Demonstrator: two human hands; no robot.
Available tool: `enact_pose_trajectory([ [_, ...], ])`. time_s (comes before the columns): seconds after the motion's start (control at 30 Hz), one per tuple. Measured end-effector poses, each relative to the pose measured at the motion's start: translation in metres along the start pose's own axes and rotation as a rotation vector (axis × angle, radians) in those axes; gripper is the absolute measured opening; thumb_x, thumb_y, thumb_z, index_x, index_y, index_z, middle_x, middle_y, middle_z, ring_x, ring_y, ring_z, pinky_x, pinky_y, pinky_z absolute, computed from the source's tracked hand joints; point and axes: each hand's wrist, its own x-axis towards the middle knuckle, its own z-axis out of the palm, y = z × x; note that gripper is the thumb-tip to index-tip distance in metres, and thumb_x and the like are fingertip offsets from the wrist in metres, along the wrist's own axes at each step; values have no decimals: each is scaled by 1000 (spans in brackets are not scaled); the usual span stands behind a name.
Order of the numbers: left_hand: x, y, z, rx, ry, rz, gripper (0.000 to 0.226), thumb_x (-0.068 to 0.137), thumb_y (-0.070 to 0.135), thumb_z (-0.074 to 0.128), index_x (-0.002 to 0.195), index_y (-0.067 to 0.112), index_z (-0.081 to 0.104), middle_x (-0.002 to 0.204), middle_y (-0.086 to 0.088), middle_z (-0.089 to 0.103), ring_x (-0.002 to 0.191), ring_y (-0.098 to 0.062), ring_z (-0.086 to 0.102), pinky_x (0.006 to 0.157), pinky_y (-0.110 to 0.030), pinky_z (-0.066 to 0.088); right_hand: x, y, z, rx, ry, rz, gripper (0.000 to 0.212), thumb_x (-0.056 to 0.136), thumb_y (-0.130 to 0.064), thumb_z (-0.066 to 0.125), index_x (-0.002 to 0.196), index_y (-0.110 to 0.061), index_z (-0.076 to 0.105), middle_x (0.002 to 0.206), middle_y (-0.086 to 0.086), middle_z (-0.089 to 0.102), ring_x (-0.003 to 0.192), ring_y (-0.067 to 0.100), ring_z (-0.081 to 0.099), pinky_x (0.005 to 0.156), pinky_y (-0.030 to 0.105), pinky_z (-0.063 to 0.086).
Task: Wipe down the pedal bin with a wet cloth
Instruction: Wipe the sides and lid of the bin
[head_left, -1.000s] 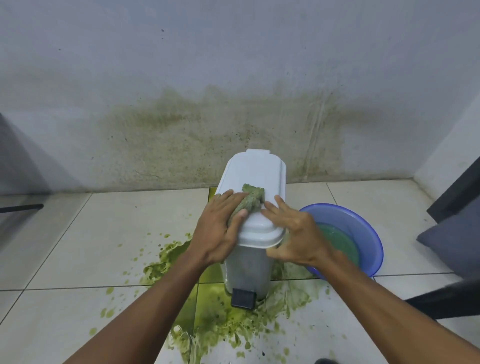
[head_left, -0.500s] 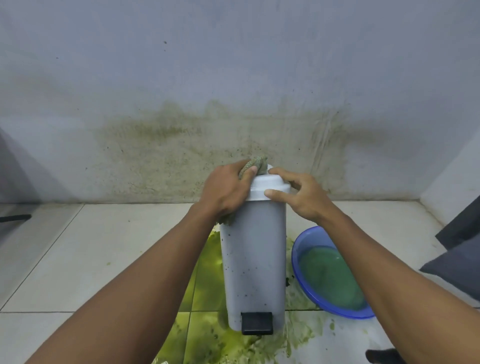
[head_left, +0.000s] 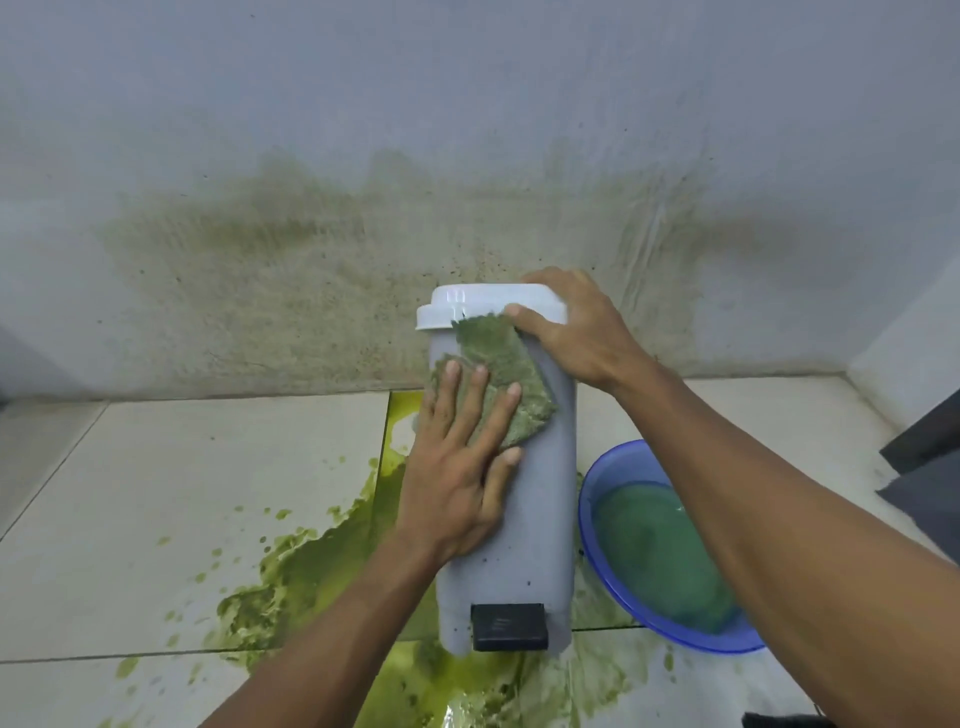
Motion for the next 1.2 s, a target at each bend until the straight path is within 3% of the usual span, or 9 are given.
enact_pose_trajectory([
  [0.2, -47, -37, -22, 103, -344, 541, 49, 107, 34, 42, 154, 19, 40, 164, -12, 28, 154, -32, 21, 123, -54, 23, 4, 1, 6, 165, 40, 35, 45, 78, -54, 70, 114, -28, 66, 115, -6, 62, 107, 15, 59, 97, 36, 48],
  [0.27, -33, -49, -26, 126, -327, 550, 48, 107, 34, 42, 153, 18, 42, 163, -14, 30, 153, -32, 23, 122, -54, 25, 4, 0, 9, 172, 64, 28, 46, 77, -54, 70, 113, -26, 67, 114, -6, 63, 107, 14, 59, 97, 35, 47],
  [0.43, 31, -10, -9, 126, -136, 301, 48, 104, 28, 49, 151, 18, 46, 160, -14, 36, 152, -36, 25, 121, -56, 24, 5, 0, 9, 142, 91, 20, 44, 76, -53, 69, 111, -25, 68, 115, -2, 65, 107, 16, 59, 99, 35, 46],
  [0.53, 21, 1, -2, 157, -321, 552, 56, 99, 25, 50, 154, 25, 41, 164, -10, 30, 154, -35, 17, 124, -54, 17, 8, 4, 6, 173, 69, 40, 45, 70, -59, 68, 106, -31, 68, 113, -4, 66, 105, 15, 61, 94, 32, 48],
  [0.67, -31, -35, -15, 112, -508, 804, 56, 99, 24, 45, 154, 20, 40, 164, -11, 28, 155, -31, 17, 126, -50, 15, 11, 5, 8, 230, 46, 65, 57, 62, -65, 67, 108, -31, 69, 114, -6, 65, 105, 13, 62, 88, 27, 49],
  [0.8, -50, -72, -32, 88, -509, 809, 55, 99, 21, 54, 152, 17, 43, 163, -14, 31, 153, -31, 24, 123, -50, 23, 13, 6, 13, 234, 68, 66, 54, 67, -62, 68, 111, -30, 68, 116, -6, 64, 106, 12, 61, 90, 29, 50],
  [0.93, -29, -31, -14, 71, -453, 702, 49, 105, 30, 50, 153, 20, 44, 163, -11, 31, 154, -29, 22, 125, -48, 20, 13, 5, 14, 207, 102, 52, 45, 75, -54, 68, 112, -30, 66, 119, -5, 62, 109, 12, 58, 95, 29, 47],
  [1.1, -16, -7, 4, 148, -575, 890, 48, 107, 33, 33, 153, 21, 44, 164, -8, 28, 156, -28, 14, 127, -47, 7, 11, 10, 7, 224, 75, 43, 44, 69, -59, 69, 105, -33, 67, 116, -5, 65, 105, 13, 62, 94, 33, 52],
  [1.2, -32, -33, -5, 107, -609, 938, 50, 106, 30, 40, 155, 20, 39, 165, -10, 25, 156, -28, 13, 127, -48, 10, 13, 8, 8, 238, 94, 41, 39, 71, -53, 70, 104, -31, 67, 115, -4, 65, 104, 14, 62, 94, 35, 52],
])
